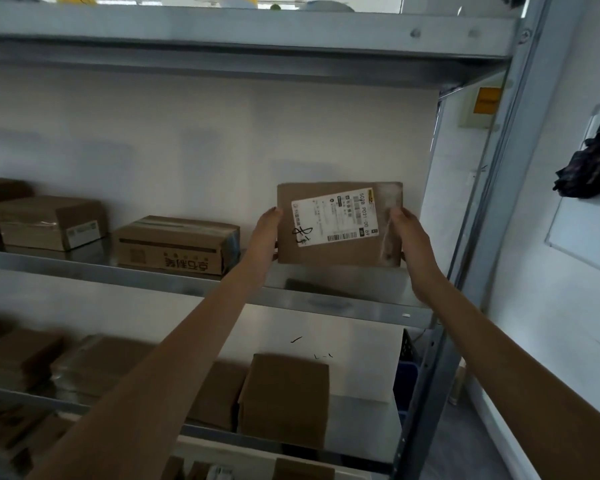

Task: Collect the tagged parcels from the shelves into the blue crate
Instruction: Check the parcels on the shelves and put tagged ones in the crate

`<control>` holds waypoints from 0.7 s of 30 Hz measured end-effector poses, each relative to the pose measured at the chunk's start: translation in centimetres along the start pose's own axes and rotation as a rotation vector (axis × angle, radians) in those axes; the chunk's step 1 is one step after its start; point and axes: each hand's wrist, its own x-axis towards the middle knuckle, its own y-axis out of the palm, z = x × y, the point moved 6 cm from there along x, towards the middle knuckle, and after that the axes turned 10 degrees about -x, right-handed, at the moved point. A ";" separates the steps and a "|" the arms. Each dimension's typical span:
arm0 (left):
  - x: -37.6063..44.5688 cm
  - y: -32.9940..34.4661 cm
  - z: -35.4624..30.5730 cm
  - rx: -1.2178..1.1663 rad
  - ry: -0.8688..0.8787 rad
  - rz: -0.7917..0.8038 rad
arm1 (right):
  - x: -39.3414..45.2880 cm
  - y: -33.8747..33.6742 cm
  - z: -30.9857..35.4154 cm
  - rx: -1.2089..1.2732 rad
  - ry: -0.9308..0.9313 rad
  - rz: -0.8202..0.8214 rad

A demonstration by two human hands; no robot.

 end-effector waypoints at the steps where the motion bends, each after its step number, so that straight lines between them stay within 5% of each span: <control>1: 0.1 -0.2 -0.1 0.003 0.007 -0.015 | 0.0 0.1 0.1 -0.004 -0.006 0.013; 7: 0.1 -0.2 -1.2 0.066 0.080 -0.029 | -0.7 0.2 -0.3 0.076 -0.023 -0.030; 21: -0.2 0.4 2.6 0.173 -0.142 0.078 | -1.8 0.1 -5.0 -0.067 0.146 -0.046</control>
